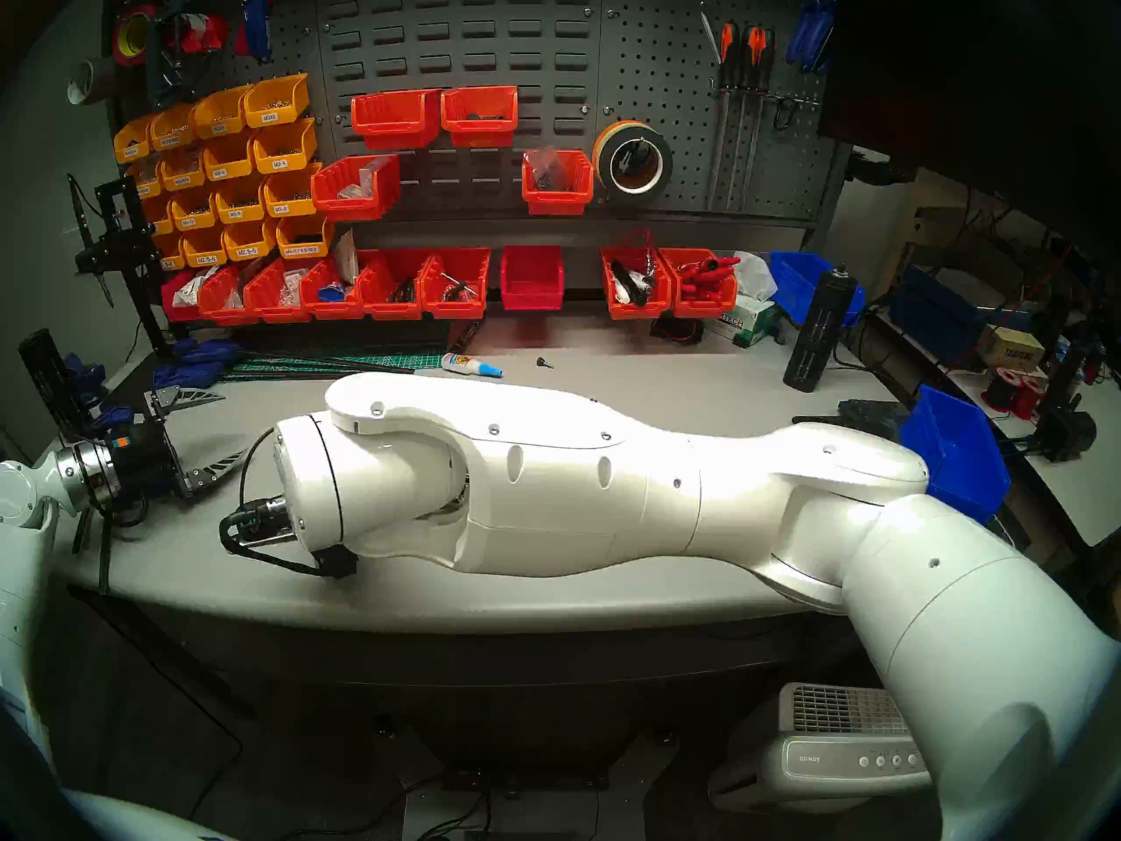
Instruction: Put the wrenches on the table into the correct slot in the case
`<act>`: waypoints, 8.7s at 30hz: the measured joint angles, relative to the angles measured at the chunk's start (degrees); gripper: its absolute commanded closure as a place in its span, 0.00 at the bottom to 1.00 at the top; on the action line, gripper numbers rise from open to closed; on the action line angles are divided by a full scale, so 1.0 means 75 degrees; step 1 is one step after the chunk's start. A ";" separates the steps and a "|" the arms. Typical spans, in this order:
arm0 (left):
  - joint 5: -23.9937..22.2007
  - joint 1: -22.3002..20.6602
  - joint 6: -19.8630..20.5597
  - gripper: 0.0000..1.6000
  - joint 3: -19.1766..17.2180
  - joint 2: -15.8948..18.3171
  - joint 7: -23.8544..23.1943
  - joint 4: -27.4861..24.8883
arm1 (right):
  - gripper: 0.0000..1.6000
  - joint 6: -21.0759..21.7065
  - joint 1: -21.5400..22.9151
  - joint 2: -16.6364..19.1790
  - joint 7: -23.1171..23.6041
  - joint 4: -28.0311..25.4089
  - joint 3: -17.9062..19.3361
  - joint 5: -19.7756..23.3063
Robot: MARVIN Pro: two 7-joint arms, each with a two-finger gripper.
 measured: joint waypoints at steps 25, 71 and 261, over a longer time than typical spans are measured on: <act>0.0001 0.0000 -0.0001 0.00 0.0000 -0.0001 0.0000 0.0003 | 1.00 0.0019 -0.0034 0.0011 0.0177 0.0130 -0.0016 -0.0091; -0.0004 0.0000 -0.0001 0.00 -0.0002 -0.0001 -0.0001 0.0001 | 1.00 0.0023 0.0302 0.0083 0.0624 -0.0072 -0.0319 -0.0719; -0.0006 0.0000 0.0001 0.00 -0.0002 -0.0001 -0.0003 0.0001 | 1.00 -0.0062 0.0501 0.2506 0.0183 -0.0862 0.1333 0.1373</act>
